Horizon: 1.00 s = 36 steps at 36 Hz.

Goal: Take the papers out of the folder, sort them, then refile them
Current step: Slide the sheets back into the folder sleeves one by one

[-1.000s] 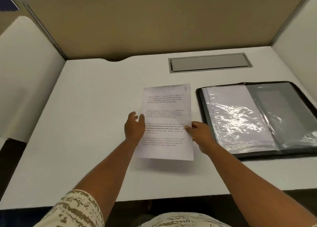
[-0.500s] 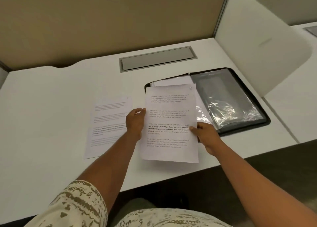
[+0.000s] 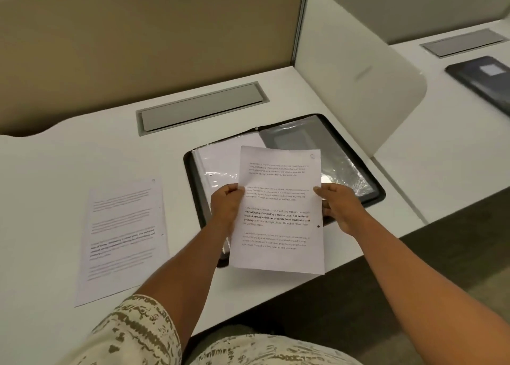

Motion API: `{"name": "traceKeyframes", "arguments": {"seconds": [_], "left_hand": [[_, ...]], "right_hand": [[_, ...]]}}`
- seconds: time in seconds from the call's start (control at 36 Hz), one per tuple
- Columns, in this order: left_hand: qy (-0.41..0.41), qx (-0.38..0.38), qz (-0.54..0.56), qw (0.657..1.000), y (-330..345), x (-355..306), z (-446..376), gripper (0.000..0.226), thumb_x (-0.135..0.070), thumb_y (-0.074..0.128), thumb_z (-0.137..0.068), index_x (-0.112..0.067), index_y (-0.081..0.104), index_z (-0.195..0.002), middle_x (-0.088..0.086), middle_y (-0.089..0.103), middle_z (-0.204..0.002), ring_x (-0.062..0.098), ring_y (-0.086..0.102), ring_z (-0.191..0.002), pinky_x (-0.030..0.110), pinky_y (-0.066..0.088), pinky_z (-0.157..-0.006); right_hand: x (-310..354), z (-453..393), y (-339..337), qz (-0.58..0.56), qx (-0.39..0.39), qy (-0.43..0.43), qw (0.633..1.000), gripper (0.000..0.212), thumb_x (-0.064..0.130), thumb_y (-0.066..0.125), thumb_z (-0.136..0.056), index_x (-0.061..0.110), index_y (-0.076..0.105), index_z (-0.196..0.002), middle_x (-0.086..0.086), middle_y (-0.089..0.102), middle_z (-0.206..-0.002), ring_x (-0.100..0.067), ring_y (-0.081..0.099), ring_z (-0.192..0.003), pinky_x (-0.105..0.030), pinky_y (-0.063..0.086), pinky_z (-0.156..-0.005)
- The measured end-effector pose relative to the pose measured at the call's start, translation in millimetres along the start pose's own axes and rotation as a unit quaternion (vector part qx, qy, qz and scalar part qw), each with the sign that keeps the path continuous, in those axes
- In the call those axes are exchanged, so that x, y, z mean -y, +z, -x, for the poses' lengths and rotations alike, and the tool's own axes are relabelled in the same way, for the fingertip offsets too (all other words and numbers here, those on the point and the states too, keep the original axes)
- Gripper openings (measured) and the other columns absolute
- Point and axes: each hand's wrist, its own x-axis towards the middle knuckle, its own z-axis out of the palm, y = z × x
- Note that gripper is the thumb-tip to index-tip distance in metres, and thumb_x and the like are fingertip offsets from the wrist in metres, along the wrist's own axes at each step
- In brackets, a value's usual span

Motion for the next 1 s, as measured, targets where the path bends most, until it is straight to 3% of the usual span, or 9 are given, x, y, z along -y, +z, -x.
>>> {"name": "traceKeyframes", "arguments": {"seconds": [0.14, 0.25, 0.33, 0.47, 0.58, 0.69, 0.78, 0.86, 1.0], "left_hand": [[-0.025, 0.054, 0.057, 0.997, 21, -2, 1, 0.017, -0.010, 0.065, -0.091, -0.015, 0.066, -0.107, 0.010, 0.073, -0.105, 0.026, 0.073, -0.088, 0.039, 0.061, -0.073], [-0.046, 0.072, 0.064, 0.994, 35, 1, 2, 0.034, -0.019, 0.068, -0.092, -0.026, 0.055, -0.123, 0.005, 0.069, -0.110, 0.024, 0.071, -0.095, 0.036, 0.060, -0.072], [-0.044, 0.084, 0.038, 0.995, 47, 4, 4, 0.028, -0.013, 0.066, -0.093, -0.016, 0.061, -0.120, 0.006, 0.073, -0.110, 0.022, 0.072, -0.092, 0.034, 0.059, -0.072], [-0.055, 0.067, 0.047, 0.995, 74, 11, 15, 0.018, -0.004, 0.059, -0.095, -0.009, 0.065, -0.111, 0.011, 0.075, -0.104, 0.028, 0.074, -0.092, 0.047, 0.061, -0.081], [-0.057, 0.032, 0.036, 0.997, 100, 21, 28, 0.019, -0.007, 0.059, -0.093, -0.016, 0.067, -0.108, 0.005, 0.075, -0.102, 0.023, 0.074, -0.090, 0.040, 0.062, -0.075], [0.007, -0.055, -0.063, 0.996, 129, 32, 35, 0.030, -0.020, 0.065, -0.091, -0.018, 0.060, -0.121, 0.000, 0.068, -0.101, 0.019, 0.069, -0.094, 0.045, 0.060, -0.084], [0.087, -0.106, -0.182, 0.974, 149, 34, 39, 0.035, -0.025, 0.063, -0.089, -0.023, 0.057, -0.124, -0.005, 0.063, -0.109, 0.015, 0.064, -0.096, 0.038, 0.056, -0.085], [0.159, -0.116, -0.255, 0.947, 170, 37, 41, 0.035, -0.019, 0.061, -0.092, -0.018, 0.059, -0.127, 0.001, 0.059, -0.120, 0.018, 0.060, -0.102, 0.031, 0.049, -0.086], [0.252, -0.105, -0.336, 0.901, 199, 45, 41, 0.036, -0.007, 0.060, -0.089, -0.016, 0.064, -0.123, 0.009, 0.060, -0.124, 0.028, 0.052, -0.114, 0.040, 0.047, -0.096]], "right_hand": [[3, -18, -14, 0.002, -0.037, 0.005, 0.999, 0.013, 0.010, 0.060, -0.099, 0.009, 0.073, -0.099, -0.007, 0.078, -0.099, -0.027, 0.074, -0.090, -0.041, 0.060, -0.075], [-2, -27, -27, 0.022, -0.035, 0.017, 0.999, 0.016, 0.009, 0.056, -0.101, 0.011, 0.072, -0.101, -0.009, 0.077, -0.103, -0.028, 0.074, -0.091, -0.040, 0.059, -0.072], [-6, -32, -43, 0.037, -0.005, 0.017, 0.999, 0.016, 0.013, 0.055, -0.102, 0.011, 0.071, -0.106, -0.009, 0.076, -0.104, -0.029, 0.074, -0.093, -0.040, 0.059, -0.068], [-19, -38, -77, 0.003, 0.070, 0.043, 0.997, 0.019, 0.015, 0.060, -0.100, 0.008, 0.069, -0.116, -0.009, 0.076, -0.111, -0.030, 0.073, -0.101, -0.050, 0.058, -0.089], [-28, -42, -108, 0.041, 0.089, 0.044, 0.994, 0.019, 0.013, 0.060, -0.100, 0.003, 0.068, -0.115, -0.015, 0.075, -0.109, -0.036, 0.073, -0.100, -0.056, 0.057, -0.091], [-33, -41, -144, 0.068, 0.105, 0.048, 0.991, 0.016, 0.011, 0.060, -0.100, 0.004, 0.069, -0.111, -0.016, 0.076, -0.107, -0.034, 0.074, -0.093, -0.048, 0.061, -0.081], [-41, -38, -170, 0.084, 0.127, 0.068, 0.986, 0.017, 0.012, 0.060, -0.100, 0.006, 0.069, -0.113, -0.013, 0.076, -0.106, -0.031, 0.075, -0.093, -0.044, 0.061, -0.077], [-50, -36, -195, 0.108, 0.146, 0.092, 0.979, 0.020, 0.015, 0.058, -0.101, 0.006, 0.068, -0.116, -0.012, 0.076, -0.109, -0.032, 0.074, -0.099, -0.050, 0.059, -0.087], [-62, -32, -232, 0.132, 0.171, 0.123, 0.969, 0.023, 0.015, 0.057, -0.102, 0.001, 0.067, -0.118, -0.017, 0.075, -0.110, -0.037, 0.072, -0.102, -0.058, 0.054, -0.096]]}}
